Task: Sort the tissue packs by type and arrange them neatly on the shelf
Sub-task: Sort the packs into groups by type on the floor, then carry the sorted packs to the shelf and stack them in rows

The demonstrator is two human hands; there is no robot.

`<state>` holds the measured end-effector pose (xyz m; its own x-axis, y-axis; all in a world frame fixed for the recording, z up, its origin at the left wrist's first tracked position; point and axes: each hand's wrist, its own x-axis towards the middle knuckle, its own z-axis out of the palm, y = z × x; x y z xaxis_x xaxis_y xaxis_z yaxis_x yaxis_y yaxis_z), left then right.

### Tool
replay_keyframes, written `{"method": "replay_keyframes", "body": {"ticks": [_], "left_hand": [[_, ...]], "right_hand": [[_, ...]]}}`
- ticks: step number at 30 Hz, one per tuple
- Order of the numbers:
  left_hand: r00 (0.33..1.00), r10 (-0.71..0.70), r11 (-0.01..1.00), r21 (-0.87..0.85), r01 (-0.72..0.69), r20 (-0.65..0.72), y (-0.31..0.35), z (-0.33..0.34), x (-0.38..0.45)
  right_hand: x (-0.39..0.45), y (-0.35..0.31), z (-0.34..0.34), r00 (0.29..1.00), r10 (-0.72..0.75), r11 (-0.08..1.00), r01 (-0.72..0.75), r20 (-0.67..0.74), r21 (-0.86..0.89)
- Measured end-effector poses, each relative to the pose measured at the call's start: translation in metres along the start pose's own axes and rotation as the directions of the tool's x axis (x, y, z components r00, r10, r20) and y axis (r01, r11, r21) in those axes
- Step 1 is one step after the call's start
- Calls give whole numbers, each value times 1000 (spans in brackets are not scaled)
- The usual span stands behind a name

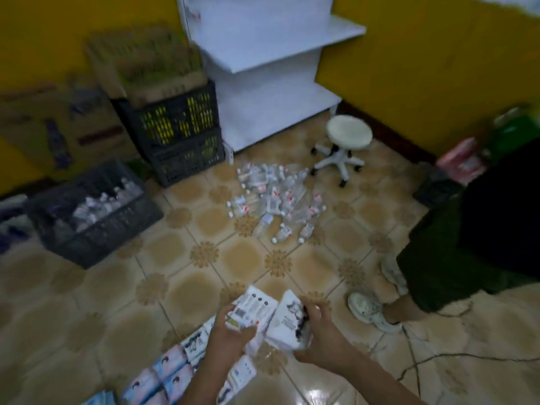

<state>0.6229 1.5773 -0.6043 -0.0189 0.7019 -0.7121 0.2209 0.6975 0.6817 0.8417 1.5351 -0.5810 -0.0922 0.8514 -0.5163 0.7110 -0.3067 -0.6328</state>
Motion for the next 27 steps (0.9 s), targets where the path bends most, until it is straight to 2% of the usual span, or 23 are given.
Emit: {"method": "replay_keyframes", "body": {"ticks": [3, 5, 7, 9, 12, 14, 16, 17, 21, 24, 27], "left_hand": [[992, 93, 981, -165, -105, -80, 65, -55, -101], [966, 170, 947, -237, -215, -197, 96, -87, -164], [907, 236, 872, -337, -356, -348, 121, -116, -221], [846, 258, 782, -413, -466, -467, 138, -142, -271], [731, 282, 664, -423, -616, -621, 142, -185, -330], [657, 259, 621, -399, -675, -708, 133, -212, -368], [591, 229, 574, -383, -724, -773, 119, -236, -408], [555, 219, 556, -365, -747, -803, 110, -248, -429], [434, 114, 494, -328, -805, -894, 51, -288, -511], [374, 47, 466, -311, -828, -926, -3, -317, -579], [266, 0, 471, -235, -850, -964, -63, -348, -655]], "right_hand": [[-63, -109, -51, 994, -103, 994, 104, -42, 36], [-93, -174, -72, 984, -172, 979, 176, -44, 106], [-114, -235, -84, 955, -289, 938, 296, -63, 180], [-129, -288, -87, 896, -429, 871, 445, -117, 207], [-143, -360, -80, 815, -552, 754, 578, -176, 313], [-150, -398, -67, 835, -535, 725, 531, -125, 439], [-164, -434, -46, 867, -499, 721, 408, 12, 560], [-175, -450, -34, 858, -505, 710, 354, 90, 608], [-244, -500, 34, 737, -590, 671, 222, 328, 708], [-310, -536, 95, 631, -656, 658, 207, 415, 724], [-386, -570, 158, 522, -721, 634, 231, 456, 738]]}}
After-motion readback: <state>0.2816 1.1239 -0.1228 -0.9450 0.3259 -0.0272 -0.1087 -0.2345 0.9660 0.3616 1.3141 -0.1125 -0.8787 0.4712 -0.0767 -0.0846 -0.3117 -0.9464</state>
